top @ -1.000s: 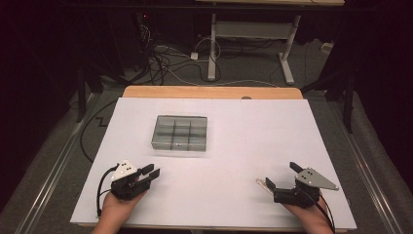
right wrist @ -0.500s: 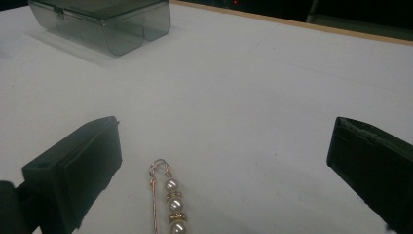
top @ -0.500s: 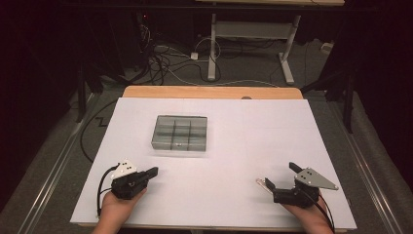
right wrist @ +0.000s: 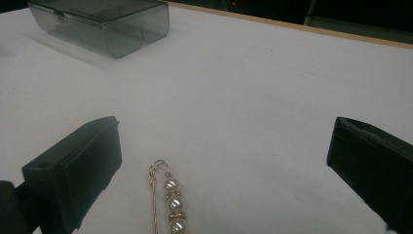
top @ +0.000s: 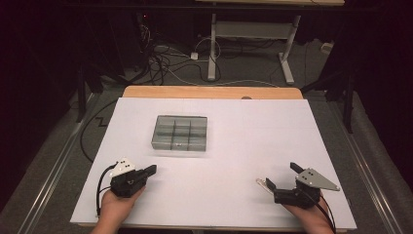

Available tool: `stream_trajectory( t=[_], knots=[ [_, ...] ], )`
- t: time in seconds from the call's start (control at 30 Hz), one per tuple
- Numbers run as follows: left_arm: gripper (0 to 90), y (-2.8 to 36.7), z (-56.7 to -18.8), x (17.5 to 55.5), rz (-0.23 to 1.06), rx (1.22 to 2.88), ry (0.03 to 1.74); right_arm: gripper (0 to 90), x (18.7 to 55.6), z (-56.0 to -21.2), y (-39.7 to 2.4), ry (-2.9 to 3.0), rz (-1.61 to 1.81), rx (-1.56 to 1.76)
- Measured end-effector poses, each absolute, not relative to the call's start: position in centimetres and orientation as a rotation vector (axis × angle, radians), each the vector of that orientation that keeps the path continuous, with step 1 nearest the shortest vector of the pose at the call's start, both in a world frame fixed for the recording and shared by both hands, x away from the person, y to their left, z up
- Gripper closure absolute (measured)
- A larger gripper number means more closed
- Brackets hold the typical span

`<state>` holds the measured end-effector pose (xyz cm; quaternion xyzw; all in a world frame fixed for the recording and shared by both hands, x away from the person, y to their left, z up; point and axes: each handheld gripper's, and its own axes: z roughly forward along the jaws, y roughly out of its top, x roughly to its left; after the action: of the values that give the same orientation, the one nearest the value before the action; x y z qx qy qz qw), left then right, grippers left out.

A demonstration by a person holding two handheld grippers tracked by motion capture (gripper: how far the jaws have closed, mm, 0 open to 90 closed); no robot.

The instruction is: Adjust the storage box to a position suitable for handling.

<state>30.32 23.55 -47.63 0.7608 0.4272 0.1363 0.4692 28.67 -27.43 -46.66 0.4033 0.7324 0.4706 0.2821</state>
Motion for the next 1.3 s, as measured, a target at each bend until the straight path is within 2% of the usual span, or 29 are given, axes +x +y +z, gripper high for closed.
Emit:
stream_trajectory(
  t=[0.87, 1.3],
  knots=[
    [87.4, 24.3, -47.0, 31.8, 0.353, 1.788, 1.123, 1.0, 28.1, -46.1, -27.8, 1.999, 1.281, 1.069],
    [87.4, 24.4, -45.6, 35.6, 0.410, 1.763, 1.166, 1.0, 28.0, -46.0, -28.0, 1.993, 1.282, 1.073]
  ],
)
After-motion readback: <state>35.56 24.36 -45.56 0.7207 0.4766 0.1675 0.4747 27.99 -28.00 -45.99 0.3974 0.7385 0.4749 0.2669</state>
